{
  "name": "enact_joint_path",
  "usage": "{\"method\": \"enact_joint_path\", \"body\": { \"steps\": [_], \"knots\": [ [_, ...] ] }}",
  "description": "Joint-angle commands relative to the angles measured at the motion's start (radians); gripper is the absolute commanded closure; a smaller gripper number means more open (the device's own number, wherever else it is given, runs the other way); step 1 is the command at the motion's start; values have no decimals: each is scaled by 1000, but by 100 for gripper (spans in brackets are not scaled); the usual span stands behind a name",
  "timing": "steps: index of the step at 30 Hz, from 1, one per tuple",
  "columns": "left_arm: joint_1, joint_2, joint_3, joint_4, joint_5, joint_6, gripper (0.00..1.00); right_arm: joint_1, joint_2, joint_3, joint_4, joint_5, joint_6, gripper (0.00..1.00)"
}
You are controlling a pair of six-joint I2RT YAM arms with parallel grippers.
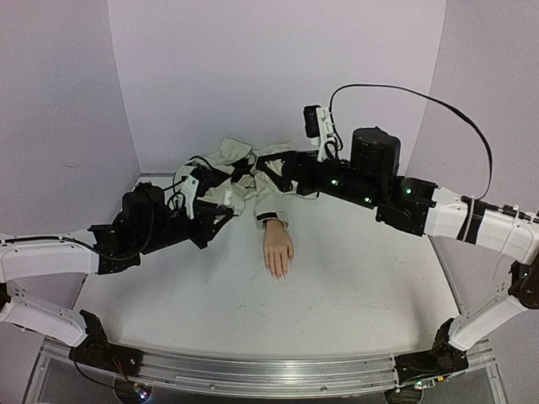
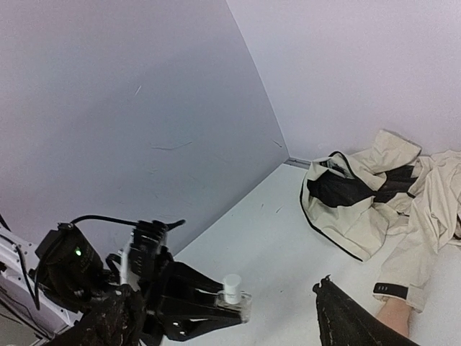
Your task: Paint the nails
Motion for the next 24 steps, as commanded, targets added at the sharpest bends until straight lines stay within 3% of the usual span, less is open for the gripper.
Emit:
{"method": "enact_joint_path", "body": {
  "steps": [1,8,13,24],
  "knots": [
    [7,-67,18,-8,192,-92,100,-127,15,-69,44,-333,-26,17],
    [28,-34,70,-9,588,-137,100,-152,57,-111,288,-910,-16,24],
    [28,7,112,-5,770,-159,100,-137,116,-97,368,-1027,36,32],
    [28,26,143,14,853,-155,100,-122,171,-61,390,-1043,45,57]
  ]
}}
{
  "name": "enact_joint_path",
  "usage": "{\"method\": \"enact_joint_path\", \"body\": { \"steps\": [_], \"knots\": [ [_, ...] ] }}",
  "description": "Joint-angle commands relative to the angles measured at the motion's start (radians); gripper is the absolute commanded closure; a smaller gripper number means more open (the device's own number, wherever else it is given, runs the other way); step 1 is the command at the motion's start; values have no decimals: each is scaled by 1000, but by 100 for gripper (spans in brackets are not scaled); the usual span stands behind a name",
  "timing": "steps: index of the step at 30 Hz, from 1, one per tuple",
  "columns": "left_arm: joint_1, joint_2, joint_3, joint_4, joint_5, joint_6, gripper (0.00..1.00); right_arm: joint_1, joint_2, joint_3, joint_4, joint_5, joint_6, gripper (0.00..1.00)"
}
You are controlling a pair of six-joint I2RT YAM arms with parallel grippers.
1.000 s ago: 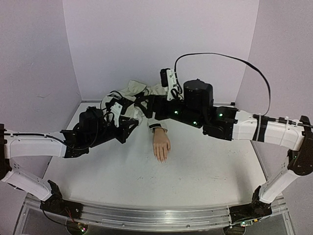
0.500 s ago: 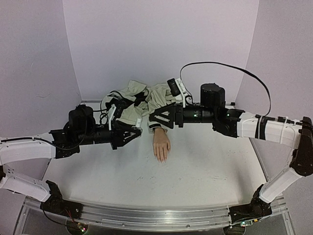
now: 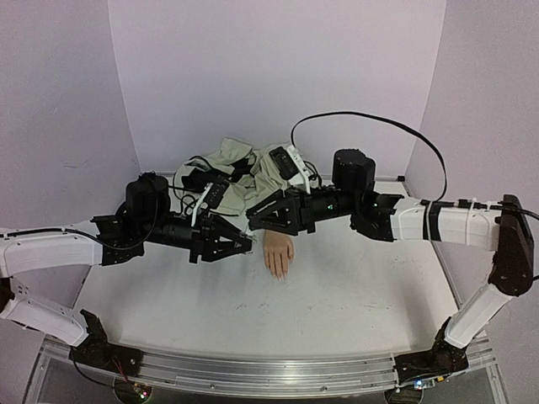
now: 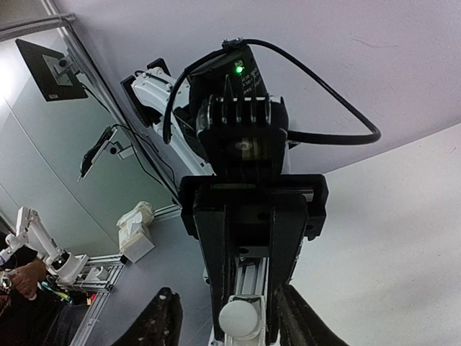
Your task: Paint the nails
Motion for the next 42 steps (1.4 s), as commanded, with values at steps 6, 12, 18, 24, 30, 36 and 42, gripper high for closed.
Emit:
{"method": "enact_joint_path", "body": {
  "steps": [6,12,18,24,30,36,42],
  "knots": [
    [4,7,86,61,75,12,100,10,21,64,114,-76,22,75],
    [4,15,98,64,63,19,100,17,27,62,123,-89,25,97],
    [4,-18,98,75,-45,42,100,21,26,41,122,-67,15,100],
    [3,-49,103,88,-280,101,100,24,36,42,62,51,-12,100],
    [3,-2,131,102,-566,187,100,53,63,77,-105,403,-32,100],
    [2,152,215,109,-793,258,100,198,107,141,-293,1175,86,100],
    [-2,240,223,120,-779,246,100,215,159,241,-315,1169,93,100]
  ]
}}
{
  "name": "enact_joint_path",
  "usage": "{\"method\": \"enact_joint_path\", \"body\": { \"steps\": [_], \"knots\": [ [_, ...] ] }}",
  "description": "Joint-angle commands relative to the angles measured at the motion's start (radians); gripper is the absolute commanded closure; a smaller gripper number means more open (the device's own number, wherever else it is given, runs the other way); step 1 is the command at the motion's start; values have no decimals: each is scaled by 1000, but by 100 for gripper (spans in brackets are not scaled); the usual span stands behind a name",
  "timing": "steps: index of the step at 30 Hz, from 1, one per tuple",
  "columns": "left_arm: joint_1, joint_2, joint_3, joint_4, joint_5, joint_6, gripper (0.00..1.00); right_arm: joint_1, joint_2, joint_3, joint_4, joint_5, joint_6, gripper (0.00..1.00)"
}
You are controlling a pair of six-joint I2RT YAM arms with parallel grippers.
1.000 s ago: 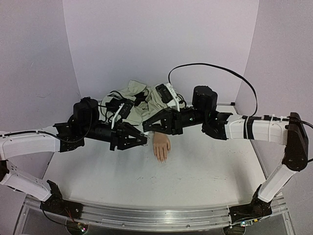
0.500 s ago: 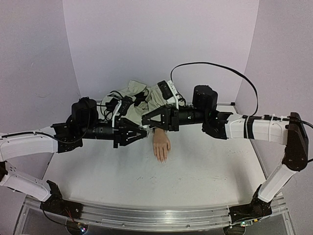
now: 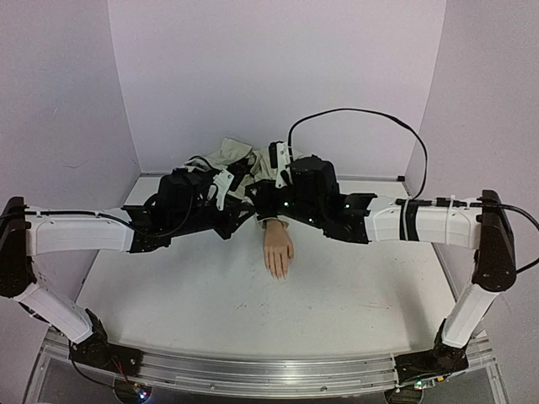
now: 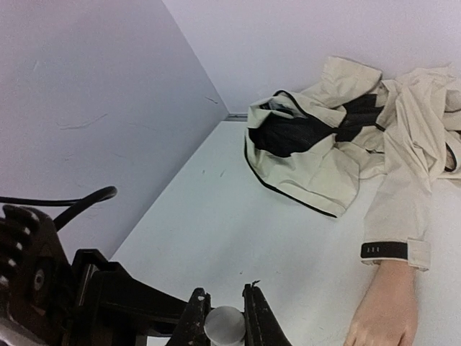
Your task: Paint the nails
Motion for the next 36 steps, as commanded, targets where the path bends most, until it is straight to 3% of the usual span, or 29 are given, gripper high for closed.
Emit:
{"method": "enact_joint_path", "body": {
  "steps": [1,3,9,14,19,25,32,34,36],
  "knots": [
    [1,20,69,148,-79,-17,100,68,28,65,-68,31,13,100],
    [1,11,47,149,-79,-29,100,63,24,66,-57,19,-2,99],
    [1,-44,-47,145,-53,-58,100,10,-39,39,-29,-117,-63,70],
    [3,-124,-131,130,-53,-113,100,-1,-149,-13,-30,-123,-141,44],
    [4,-197,-153,88,36,-132,100,-49,-248,-87,-31,-209,-170,31],
    [15,-243,-112,69,268,-198,100,-103,-309,-169,-31,-385,-264,25],
    [15,-224,-60,70,612,-204,100,-140,-313,-216,164,-896,-167,21],
    [14,-206,-42,70,713,-206,100,-141,-297,-226,228,-979,-137,23],
    [12,-185,-23,70,788,-221,100,-140,-282,-229,274,-1022,-113,34]
  ]
}}
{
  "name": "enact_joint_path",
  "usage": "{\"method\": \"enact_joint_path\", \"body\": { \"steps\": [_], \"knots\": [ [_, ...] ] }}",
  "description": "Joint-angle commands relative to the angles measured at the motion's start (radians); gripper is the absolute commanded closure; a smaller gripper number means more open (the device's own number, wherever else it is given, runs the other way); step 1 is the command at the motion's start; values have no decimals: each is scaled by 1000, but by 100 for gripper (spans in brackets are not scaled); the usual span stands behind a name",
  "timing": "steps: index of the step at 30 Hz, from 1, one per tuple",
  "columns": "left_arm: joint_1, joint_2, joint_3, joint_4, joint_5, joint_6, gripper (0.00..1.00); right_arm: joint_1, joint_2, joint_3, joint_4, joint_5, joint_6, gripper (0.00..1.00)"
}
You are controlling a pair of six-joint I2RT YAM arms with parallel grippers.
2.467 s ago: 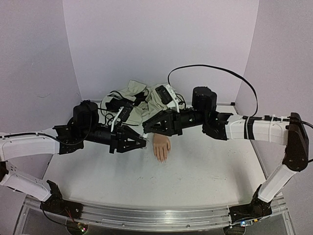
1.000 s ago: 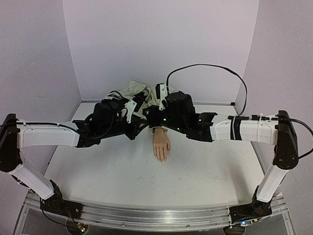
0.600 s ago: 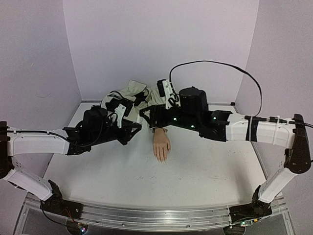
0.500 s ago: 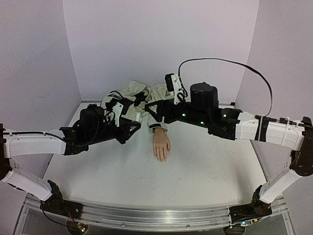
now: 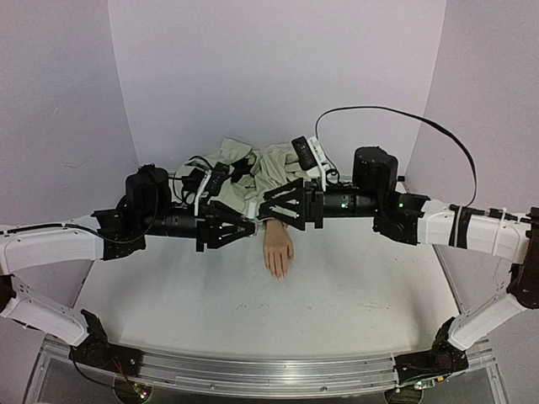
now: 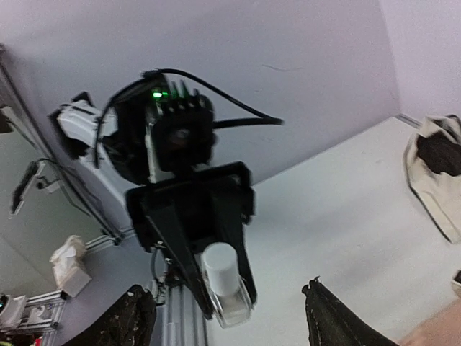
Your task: Paint the nails
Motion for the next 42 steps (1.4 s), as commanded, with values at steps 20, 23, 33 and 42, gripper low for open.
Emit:
{"method": "enact_joint_path", "body": {
  "steps": [20,23,33,42],
  "knots": [
    [-17,71,118,50,320,-46,100,23,121,43,380,-409,174,83],
    [-17,64,120,51,310,-32,100,23,130,38,379,-417,163,90],
    [-16,-19,68,52,-128,57,100,23,178,48,283,-310,96,100],
    [-17,18,88,57,-647,190,100,74,221,114,55,351,104,100]
  ]
}}
